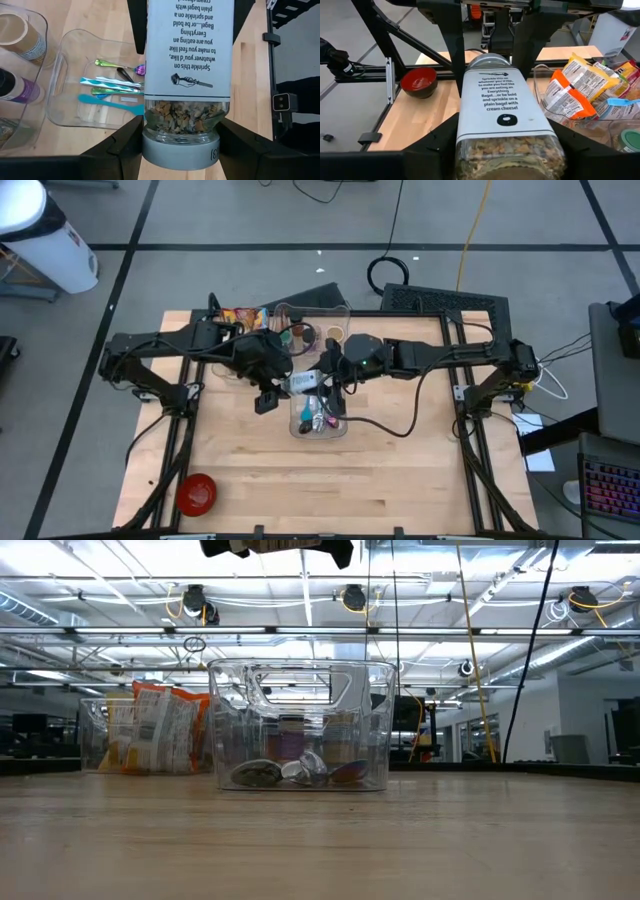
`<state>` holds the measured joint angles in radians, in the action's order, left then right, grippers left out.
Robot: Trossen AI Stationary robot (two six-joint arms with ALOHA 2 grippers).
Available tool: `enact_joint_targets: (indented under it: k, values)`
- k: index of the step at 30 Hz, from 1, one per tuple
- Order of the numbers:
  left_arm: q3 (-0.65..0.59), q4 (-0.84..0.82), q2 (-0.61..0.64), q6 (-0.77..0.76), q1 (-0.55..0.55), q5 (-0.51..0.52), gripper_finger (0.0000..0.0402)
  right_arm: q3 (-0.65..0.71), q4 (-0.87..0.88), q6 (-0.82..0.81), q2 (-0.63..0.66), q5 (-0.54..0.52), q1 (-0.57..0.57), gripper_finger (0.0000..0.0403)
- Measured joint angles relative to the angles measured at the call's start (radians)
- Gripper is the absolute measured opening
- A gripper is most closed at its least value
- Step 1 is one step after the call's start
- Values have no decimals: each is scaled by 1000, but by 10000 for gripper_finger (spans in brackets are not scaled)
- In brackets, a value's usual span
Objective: Pick & Place Food Item
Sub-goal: Put the white seasoning bottle into the top right transparent bin
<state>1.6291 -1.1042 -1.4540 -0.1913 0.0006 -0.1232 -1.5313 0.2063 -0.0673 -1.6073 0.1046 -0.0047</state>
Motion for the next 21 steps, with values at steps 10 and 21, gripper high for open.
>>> enact_joint_targets:
  k: [10, 21]
  values:
    - [0, 6, 18, 6, 56, -11, 355, 1, -7, 5, 7, -38, -16, 191]
    - [0, 108, 194, -31, 208, -7, 379, 0, -98, 7, 51, -84, -62, 191]
